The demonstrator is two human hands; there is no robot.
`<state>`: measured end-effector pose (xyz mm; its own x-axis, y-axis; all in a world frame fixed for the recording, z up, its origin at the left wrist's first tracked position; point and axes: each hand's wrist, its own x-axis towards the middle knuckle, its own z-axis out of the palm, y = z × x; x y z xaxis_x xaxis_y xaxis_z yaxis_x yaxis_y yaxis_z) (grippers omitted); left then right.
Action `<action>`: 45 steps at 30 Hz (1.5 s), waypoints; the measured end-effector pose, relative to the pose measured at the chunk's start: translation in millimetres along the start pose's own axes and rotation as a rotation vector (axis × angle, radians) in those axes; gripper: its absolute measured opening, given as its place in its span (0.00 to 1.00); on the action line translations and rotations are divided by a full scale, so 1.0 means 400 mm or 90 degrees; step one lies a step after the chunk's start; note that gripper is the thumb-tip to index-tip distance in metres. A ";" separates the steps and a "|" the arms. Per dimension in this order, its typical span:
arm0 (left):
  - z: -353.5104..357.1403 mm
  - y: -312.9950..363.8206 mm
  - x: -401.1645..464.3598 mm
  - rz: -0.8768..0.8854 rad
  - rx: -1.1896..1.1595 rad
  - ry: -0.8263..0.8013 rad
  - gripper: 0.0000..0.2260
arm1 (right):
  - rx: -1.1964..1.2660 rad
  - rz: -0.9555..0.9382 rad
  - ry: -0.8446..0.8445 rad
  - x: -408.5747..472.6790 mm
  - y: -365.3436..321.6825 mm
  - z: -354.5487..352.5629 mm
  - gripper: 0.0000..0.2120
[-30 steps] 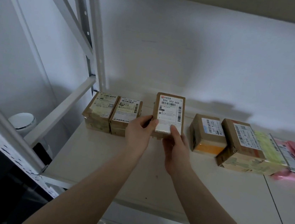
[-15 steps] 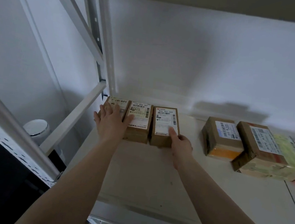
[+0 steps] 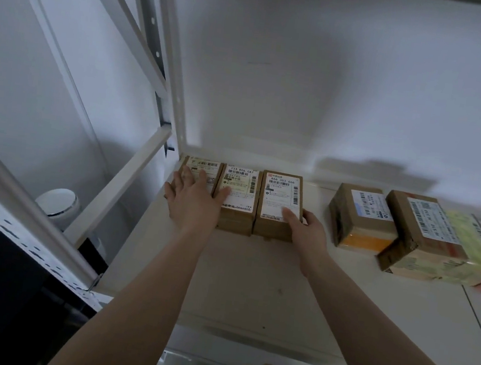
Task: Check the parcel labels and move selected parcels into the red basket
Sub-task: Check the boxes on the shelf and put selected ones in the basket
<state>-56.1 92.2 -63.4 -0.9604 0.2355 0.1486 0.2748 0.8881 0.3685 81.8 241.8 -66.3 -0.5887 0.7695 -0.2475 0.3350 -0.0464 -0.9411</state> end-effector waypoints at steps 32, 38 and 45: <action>0.048 0.514 -0.234 0.222 -0.446 -0.168 0.27 | 0.287 0.283 0.064 0.005 0.044 -0.302 0.33; 0.151 0.608 -0.253 -0.139 -0.592 -0.330 0.28 | 0.326 0.320 0.028 0.050 0.075 -0.356 0.34; 0.182 0.628 -0.276 -0.173 -0.677 -0.326 0.15 | 0.318 0.338 0.004 0.075 0.085 -0.358 0.30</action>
<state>115.7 318.2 -54.1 -0.8333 0.4339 -0.3426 -0.2699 0.2217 0.9370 181.0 354.4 -72.6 -0.4356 0.5655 -0.7003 0.1975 -0.6990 -0.6873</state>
